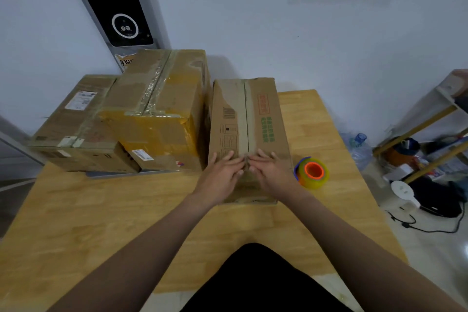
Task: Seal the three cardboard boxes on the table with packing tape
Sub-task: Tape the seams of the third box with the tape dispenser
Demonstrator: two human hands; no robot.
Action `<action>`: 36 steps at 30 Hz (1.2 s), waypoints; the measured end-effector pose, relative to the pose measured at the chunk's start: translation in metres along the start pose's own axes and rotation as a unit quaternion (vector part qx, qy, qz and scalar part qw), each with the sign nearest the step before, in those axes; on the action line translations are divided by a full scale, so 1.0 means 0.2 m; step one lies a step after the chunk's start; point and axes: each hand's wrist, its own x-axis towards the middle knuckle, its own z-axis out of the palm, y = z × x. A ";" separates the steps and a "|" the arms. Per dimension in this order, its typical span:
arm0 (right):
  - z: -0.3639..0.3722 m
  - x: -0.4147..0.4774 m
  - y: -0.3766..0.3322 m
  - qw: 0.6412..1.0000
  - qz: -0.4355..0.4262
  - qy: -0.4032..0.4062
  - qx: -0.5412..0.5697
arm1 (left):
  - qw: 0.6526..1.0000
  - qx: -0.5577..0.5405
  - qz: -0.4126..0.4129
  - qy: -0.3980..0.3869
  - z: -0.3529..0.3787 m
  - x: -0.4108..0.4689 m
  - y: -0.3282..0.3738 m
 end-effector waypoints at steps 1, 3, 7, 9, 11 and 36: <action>0.05 -0.02 -0.01 0.998 -0.008 0.000 -0.059 | 1.000 0.019 0.002 -0.001 0.03 -0.01 0.00; 0.10 -0.07 0.01 0.988 -0.025 0.034 -0.150 | 0.998 0.069 0.009 -0.005 0.07 -0.05 -0.02; 0.10 -0.13 0.05 0.977 0.011 0.070 -0.201 | 0.996 0.081 -0.027 0.000 0.11 -0.08 -0.06; 0.10 -0.13 0.06 0.975 0.057 0.086 -0.196 | 0.997 0.042 -0.059 0.005 0.13 -0.07 -0.05; 0.11 -0.12 0.05 0.972 0.103 0.100 -0.184 | 0.995 0.001 -0.102 0.022 0.14 -0.06 -0.01; 0.16 0.03 0.15 0.829 0.287 0.336 0.344 | 0.811 -0.447 -0.267 0.265 0.25 0.06 -0.02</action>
